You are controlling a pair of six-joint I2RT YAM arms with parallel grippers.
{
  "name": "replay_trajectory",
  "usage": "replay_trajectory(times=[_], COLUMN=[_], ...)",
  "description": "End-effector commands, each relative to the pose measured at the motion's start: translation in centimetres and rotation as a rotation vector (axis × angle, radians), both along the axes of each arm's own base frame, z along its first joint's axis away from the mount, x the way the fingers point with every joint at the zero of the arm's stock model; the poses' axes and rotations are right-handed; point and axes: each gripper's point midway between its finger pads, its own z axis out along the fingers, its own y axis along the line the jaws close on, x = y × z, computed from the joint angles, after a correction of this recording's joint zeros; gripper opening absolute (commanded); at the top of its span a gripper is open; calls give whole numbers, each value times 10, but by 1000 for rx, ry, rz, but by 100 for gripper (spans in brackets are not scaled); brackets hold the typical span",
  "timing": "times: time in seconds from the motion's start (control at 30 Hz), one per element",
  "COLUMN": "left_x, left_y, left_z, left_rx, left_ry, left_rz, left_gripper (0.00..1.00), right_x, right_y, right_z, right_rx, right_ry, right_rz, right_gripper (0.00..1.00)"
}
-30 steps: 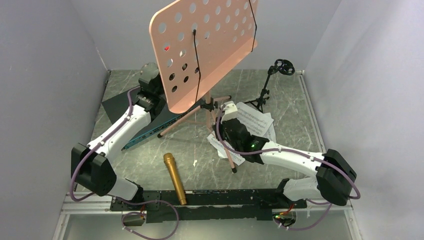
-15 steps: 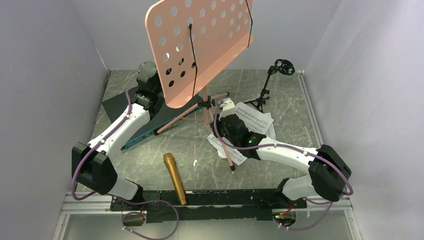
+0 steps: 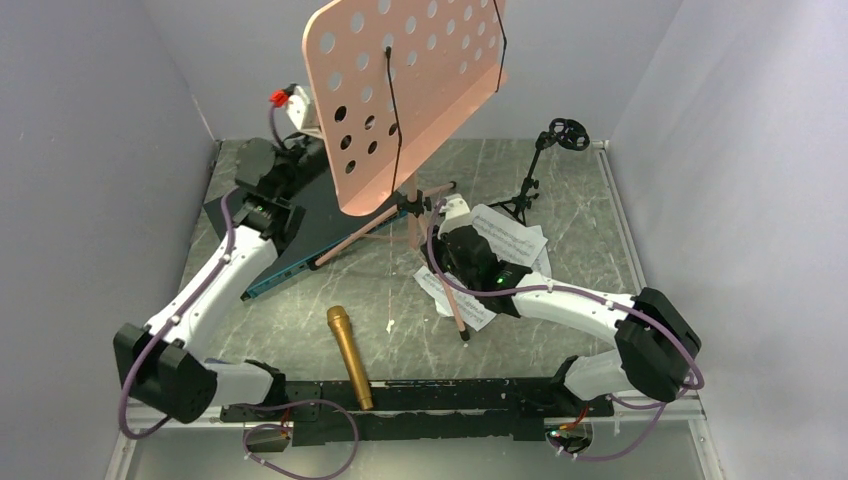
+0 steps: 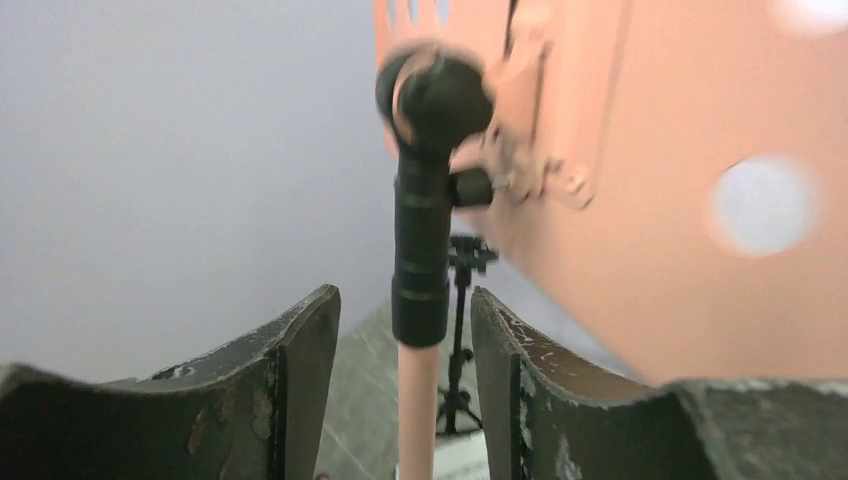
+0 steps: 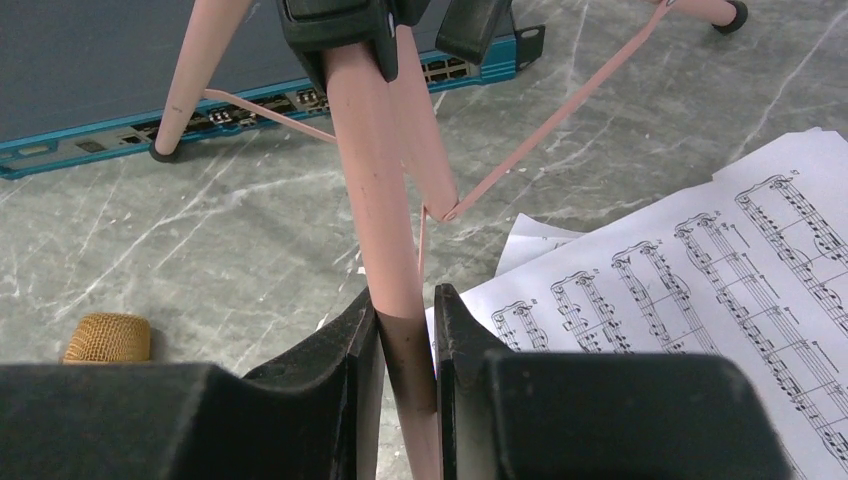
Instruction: Set up the instrument practice props
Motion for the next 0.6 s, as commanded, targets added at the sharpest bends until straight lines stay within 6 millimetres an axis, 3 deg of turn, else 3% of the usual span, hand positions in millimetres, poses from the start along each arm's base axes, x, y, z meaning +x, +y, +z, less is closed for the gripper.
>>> replay_trajectory(times=[0.0,0.27,0.57], left_x=[-24,-19,-2], left_y=[23,33,64], left_z=[55,40,-52], left_rx=[-104,-89,33], left_ry=[-153,-108,94], left_rz=[58,125,343], left_gripper=[60,90,93], right_x=[-2,-2,-9], right_y=[-52,-53,-39], right_z=[-54,-55,-48], right_rx=[-172,-203,-181], right_ry=[125,116,113], right_rz=[-169,-147,-51], right_gripper=[0,0,0])
